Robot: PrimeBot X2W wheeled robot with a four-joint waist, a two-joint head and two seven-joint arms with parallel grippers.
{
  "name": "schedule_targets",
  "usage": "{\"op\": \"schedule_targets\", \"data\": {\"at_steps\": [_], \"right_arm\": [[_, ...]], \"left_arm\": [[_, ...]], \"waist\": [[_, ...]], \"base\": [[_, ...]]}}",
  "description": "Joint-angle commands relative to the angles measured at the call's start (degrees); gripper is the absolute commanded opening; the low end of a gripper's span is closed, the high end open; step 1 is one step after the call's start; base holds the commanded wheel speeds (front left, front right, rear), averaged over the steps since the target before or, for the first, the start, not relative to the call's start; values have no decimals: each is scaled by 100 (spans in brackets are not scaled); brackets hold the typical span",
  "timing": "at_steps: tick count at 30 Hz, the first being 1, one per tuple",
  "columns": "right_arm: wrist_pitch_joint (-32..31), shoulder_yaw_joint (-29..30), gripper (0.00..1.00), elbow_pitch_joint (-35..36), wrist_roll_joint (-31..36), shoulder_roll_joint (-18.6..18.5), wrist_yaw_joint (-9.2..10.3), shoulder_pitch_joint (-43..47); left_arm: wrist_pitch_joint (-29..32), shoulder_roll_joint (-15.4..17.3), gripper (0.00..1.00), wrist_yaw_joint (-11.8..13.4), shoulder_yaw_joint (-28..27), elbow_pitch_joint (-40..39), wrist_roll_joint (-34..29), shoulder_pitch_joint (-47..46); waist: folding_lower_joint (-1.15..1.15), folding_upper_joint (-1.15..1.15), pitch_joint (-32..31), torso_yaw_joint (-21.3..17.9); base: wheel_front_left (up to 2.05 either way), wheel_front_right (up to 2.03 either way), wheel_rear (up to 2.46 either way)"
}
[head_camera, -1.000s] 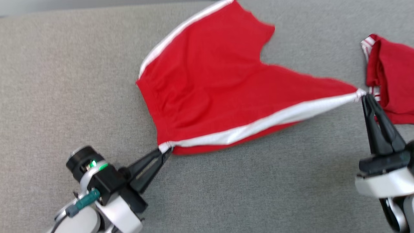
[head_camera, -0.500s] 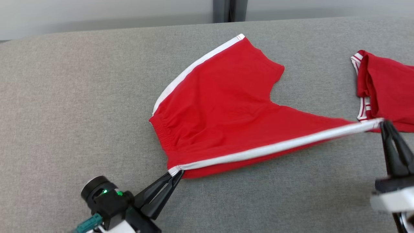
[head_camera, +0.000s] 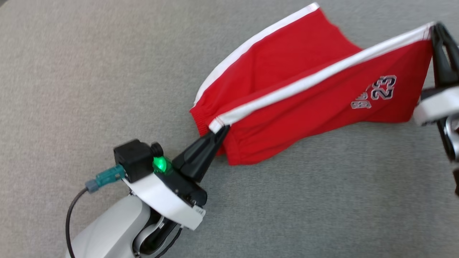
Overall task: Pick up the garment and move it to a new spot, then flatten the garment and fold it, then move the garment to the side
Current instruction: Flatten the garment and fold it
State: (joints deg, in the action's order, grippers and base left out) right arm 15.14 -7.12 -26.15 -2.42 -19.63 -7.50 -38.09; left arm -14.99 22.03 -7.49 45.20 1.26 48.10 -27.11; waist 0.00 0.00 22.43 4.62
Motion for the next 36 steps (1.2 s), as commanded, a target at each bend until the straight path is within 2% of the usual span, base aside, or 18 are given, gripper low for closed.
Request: {"op": "schedule_targets", "data": {"at_steps": [1, 13, 16, 21, 28, 29, 30, 31, 32, 33, 34, 36], "right_arm": [[-3, -115, 0, -253, 51, -68, 1, -343], [-4, -1064, 0, -1950, 57, -178, 2, -2291], [-4, -1171, 0, -2246, 71, -163, 2, -2499], [-4, -1418, 0, -2878, 101, -115, 2, -2962], [-3, -1659, 0, -3488, 116, 40, 1, -3419], [-4, -1681, 8, -3497, 95, 58, 1, -3446], [-4, -1705, 31, -3503, 72, 73, 2, -3447], [-4, -1729, 52, -3509, 48, 85, 2, -3433], [-4, -1760, 95, -3506, 39, 95, 2, -3415], [-4, -1776, 100, -3464, 40, 103, 1, -3400], [-4, -1771, 100, -3397, 16, 108, 2, -3373], [-4, -1744, 100, -3216, -29, 132, 1, -3257]], "left_arm": [[-25, -58, 0, 0, -33, 46, 183, -158], [-25, -356, 0, 1, -224, 44, 1074, -594], [-25, -357, 0, 1, -161, 115, 991, -688], [-25, -597, 0, 1, 48, 457, 1084, -975], [-25, -864, 0, 1, 177, 1110, 1148, -1323], [-25, -906, 0, 1, 157, 1183, 1150, -1346], [-25, -935, 0, 1, 142, 1265, 1163, -1355], [-25, -942, 3, 1, 102, 1346, 1135, -1365], [-25, -957, 27, 1, 76, 1411, 1110, -1361], [-25, -975, 39, 1, 60, 1488, 1080, -1345], [-25, -997, 51, 1, -19, 1554, 1032, -1335], [-25, -1050, 93, 1, -128, 1685, 975, -1268]], "waist": [[0, 0, 339, 305], [0, 0, 868, 914], [0, 0, 927, 1002], [0, 0, 1076, 1186], [0, 0, 1192, 1234], [0, 0, 1187, 1226], [0, 0, 1177, 1213], [0, 0, 1162, 1197], [0, 0, 1139, 1180], [0, 0, 1111, 1160], [0, 0, 1082, 1138], [0, 0, 1005, 1080]], "base": [[0, 0, 0], [0, 0, 0], [0, 0, 0], [0, 0, 0], [0, 0, 0], [0, 0, 0], [0, 0, 0], [0, 0, 0], [0, 0, 0], [0, 0, 0], [0, 0, 0], [0, 0, 0]]}}
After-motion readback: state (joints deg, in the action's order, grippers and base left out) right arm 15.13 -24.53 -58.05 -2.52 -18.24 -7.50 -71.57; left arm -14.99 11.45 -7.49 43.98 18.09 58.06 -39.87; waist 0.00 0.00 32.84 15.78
